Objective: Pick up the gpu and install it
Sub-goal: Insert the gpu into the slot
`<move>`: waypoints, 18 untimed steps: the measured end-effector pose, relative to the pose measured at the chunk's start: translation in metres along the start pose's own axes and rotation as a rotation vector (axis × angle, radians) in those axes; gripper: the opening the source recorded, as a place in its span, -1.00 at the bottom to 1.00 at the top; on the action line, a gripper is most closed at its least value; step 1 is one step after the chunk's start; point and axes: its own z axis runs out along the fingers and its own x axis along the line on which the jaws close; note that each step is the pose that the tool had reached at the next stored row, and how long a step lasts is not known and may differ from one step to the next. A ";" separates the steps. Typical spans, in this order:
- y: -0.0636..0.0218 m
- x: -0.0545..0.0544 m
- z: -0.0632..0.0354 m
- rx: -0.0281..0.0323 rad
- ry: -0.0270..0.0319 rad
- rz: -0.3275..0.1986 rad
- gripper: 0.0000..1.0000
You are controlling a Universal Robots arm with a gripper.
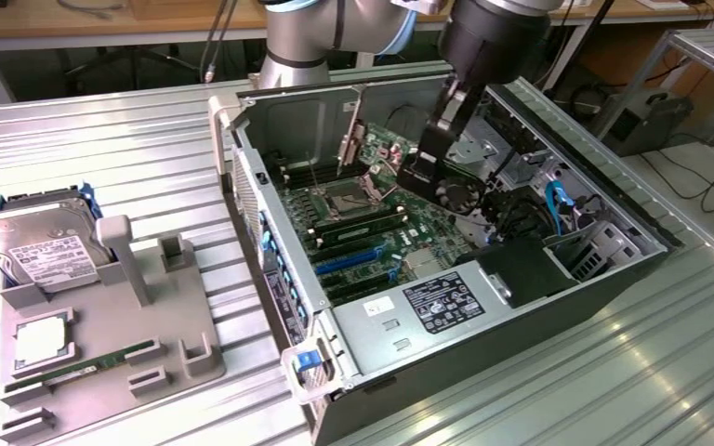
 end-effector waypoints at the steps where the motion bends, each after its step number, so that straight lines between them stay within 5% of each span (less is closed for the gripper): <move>1: 0.0000 0.000 0.0004 0.0007 0.0025 -0.033 -0.47; 9: -0.0003 0.000 0.0037 0.0058 0.0192 -0.250 -0.47; 18: -0.0006 0.000 0.0080 0.0096 0.0320 -0.417 -0.47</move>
